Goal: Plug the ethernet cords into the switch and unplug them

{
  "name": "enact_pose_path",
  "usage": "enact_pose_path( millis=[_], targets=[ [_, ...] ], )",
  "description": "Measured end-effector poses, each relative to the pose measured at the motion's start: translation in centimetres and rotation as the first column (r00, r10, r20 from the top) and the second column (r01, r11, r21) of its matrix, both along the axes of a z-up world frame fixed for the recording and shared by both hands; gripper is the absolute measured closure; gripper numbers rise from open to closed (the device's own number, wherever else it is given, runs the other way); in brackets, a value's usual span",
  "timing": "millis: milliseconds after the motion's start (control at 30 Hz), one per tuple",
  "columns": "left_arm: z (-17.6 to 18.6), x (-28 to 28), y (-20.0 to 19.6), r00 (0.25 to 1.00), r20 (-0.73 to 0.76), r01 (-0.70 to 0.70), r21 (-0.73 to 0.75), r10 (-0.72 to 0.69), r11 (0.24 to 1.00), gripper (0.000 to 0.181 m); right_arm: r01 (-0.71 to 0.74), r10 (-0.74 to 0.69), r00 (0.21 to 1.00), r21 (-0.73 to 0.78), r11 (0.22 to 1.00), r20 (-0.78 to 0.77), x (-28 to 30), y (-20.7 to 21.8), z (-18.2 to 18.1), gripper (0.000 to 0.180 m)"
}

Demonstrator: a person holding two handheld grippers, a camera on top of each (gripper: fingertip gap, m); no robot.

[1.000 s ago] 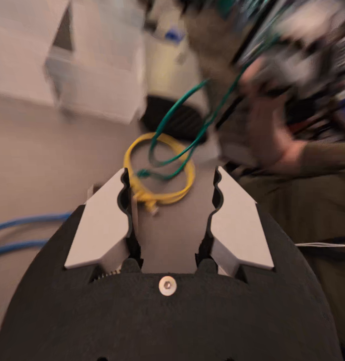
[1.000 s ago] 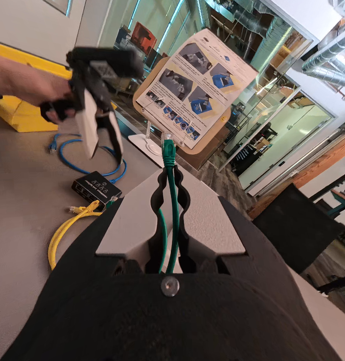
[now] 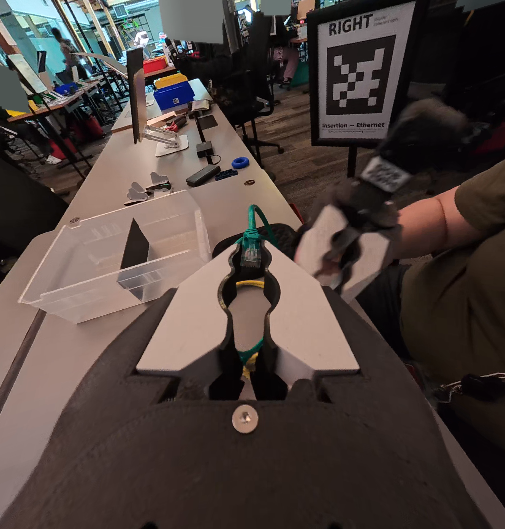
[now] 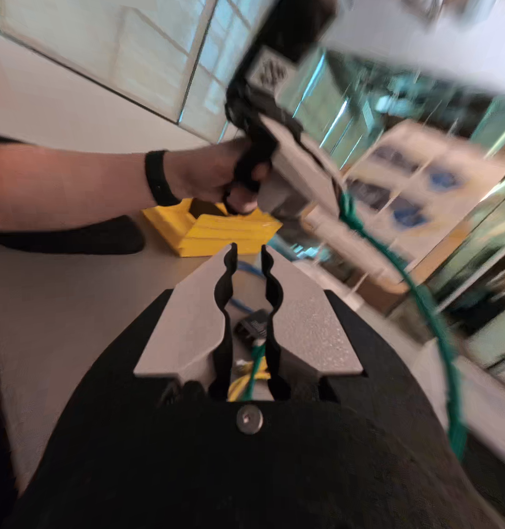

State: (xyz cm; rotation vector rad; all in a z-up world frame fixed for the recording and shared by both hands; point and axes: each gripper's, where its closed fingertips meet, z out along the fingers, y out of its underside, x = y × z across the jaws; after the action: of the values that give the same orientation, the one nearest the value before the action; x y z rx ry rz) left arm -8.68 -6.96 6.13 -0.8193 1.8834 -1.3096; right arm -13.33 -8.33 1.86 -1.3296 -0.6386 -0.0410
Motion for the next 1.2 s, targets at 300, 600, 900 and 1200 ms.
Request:
enact_pose_path(
  millis=[300, 600, 900, 1200],
  targets=[
    [-0.5, -0.5, -2.8, 0.995, -0.043, 0.091, 0.001, -0.091, 0.996, 0.17, -0.044, 0.114, 0.855, 0.149, 0.988, -0.505, 5.8, 2.1, 3.9, 0.121],
    [-0.1, -1.5, -3.4, 0.981, -0.084, 0.167, -0.062, -0.172, 0.984, 0.17, -0.418, 0.467, 0.805, 0.208, 0.884, -0.367, 2.6, -1.5, 5.1, 0.144],
    [-0.8, -1.4, -3.3, 0.98, -0.117, 0.16, -0.042, -0.164, 0.986, 0.17, -0.401, 0.401, 0.825, 0.087, 0.912, -0.399, 3.0, -1.0, 4.3, 0.155],
    [-1.2, -1.5, -3.3, 0.976, -0.142, 0.166, -0.019, -0.167, 0.986, 0.17, -0.434, 0.387, 0.788, 0.013, 0.901, -0.479, 3.1, -0.8, 4.0, 0.169]
  ],
)
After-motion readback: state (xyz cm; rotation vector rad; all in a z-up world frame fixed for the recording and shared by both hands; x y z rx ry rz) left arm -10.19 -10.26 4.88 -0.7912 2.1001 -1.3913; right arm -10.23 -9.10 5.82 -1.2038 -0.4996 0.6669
